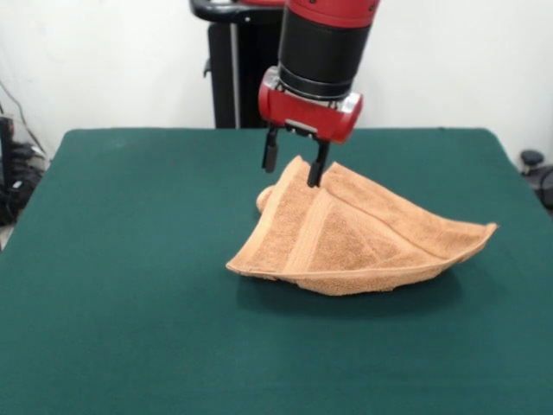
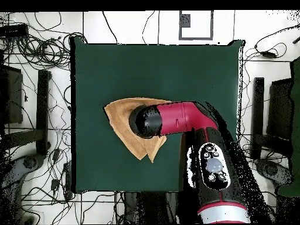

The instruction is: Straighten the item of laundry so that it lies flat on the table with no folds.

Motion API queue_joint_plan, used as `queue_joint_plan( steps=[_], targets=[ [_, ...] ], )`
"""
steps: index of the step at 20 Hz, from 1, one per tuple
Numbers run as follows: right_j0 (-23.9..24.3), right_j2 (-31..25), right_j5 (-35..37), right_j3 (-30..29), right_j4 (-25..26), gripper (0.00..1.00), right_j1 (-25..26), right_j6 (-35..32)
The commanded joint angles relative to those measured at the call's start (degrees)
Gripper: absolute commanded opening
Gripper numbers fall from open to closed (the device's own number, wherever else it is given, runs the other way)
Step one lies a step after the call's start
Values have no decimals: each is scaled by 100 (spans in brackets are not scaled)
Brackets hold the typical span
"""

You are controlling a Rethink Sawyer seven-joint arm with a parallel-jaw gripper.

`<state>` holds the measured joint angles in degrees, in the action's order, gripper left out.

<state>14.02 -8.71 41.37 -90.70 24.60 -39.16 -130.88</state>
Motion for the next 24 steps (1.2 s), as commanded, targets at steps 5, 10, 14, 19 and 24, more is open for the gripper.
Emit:
queue_joint_plan(
  steps=[5, 10, 14, 19, 24],
  targets=[
    [167, -771, -500, -587, 264, 100, 350, 916],
    [227, -814, -595, -655, 308, 100, 342, 916],
    [227, -820, -622, -659, 350, 100, 348, 837],
    [205, -801, -768, -669, 389, 100, 398, 745],
    [237, -834, -978, -726, 386, 100, 456, 701]
  ],
)
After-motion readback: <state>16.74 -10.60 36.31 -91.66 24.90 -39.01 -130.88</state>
